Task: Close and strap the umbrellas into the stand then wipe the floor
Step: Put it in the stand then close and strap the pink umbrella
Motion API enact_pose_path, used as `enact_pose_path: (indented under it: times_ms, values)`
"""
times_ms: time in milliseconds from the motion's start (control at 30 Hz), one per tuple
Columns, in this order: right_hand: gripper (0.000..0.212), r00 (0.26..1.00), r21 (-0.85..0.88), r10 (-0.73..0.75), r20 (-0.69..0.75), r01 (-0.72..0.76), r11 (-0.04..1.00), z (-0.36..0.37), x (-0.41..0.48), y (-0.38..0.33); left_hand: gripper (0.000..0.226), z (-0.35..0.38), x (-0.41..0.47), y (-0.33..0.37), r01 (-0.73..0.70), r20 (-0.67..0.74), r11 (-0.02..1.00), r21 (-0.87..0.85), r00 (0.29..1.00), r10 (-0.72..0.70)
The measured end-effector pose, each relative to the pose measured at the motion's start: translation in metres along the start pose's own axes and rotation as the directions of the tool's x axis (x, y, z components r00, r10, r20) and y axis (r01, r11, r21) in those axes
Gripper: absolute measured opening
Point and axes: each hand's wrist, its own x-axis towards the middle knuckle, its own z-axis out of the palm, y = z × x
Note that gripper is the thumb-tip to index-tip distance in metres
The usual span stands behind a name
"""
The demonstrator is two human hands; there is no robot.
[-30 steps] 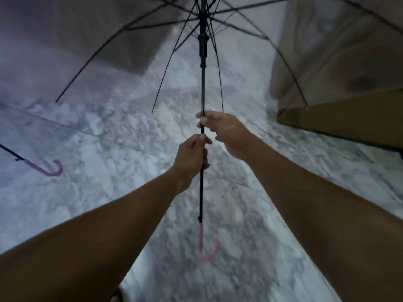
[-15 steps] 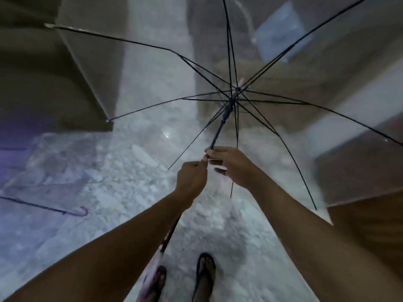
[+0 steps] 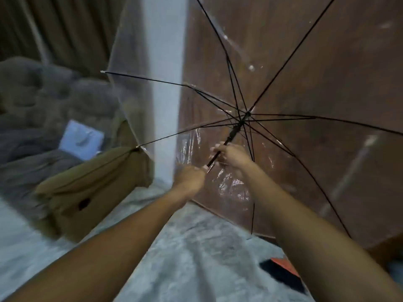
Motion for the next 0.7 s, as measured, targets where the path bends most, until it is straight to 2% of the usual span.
enact_pose_path:
  times_ms: [100, 233, 433, 533, 600, 700]
  values:
    - [0.022, 0.96, 0.127, -0.045, -0.275, 0.082, 0.989, -0.119, -0.034, -0.033, 0.042, 0.072, -0.028, 0.068, -0.171, 0.167, 0.985, 0.024, 0.972, 0.164]
    - [0.011, 0.85, 0.297, -0.087, -0.519, 0.274, 0.915, -0.259, -0.095, -0.064, 0.051, 0.171, -0.078, 0.14, -0.329, 0.336, 0.944, -0.027, 0.886, 0.319]
    - [0.027, 0.731, 0.333, -0.084, -0.677, 0.406, 0.851, -0.436, -0.165, -0.082, 0.051, 0.318, -0.146, 0.212, -0.408, 0.512, 0.906, -0.115, 0.757, 0.406]
    - [0.024, 0.671, 0.296, -0.095, -0.735, 0.445, 0.845, -0.508, -0.195, -0.086, 0.049, 0.38, -0.175, 0.236, -0.452, 0.639, 0.875, -0.171, 0.625, 0.448]
    - [0.018, 0.67, 0.303, -0.085, -0.737, 0.441, 0.845, -0.549, -0.212, -0.088, 0.048, 0.413, -0.193, 0.246, -0.447, 0.699, 0.864, -0.23, 0.543, 0.466]
    - [0.024, 0.702, 0.325, -0.075, -0.708, 0.418, 0.848, -0.594, -0.227, -0.093, 0.047, 0.447, -0.217, 0.253, -0.379, 0.714, 0.872, -0.309, 0.513, 0.476]
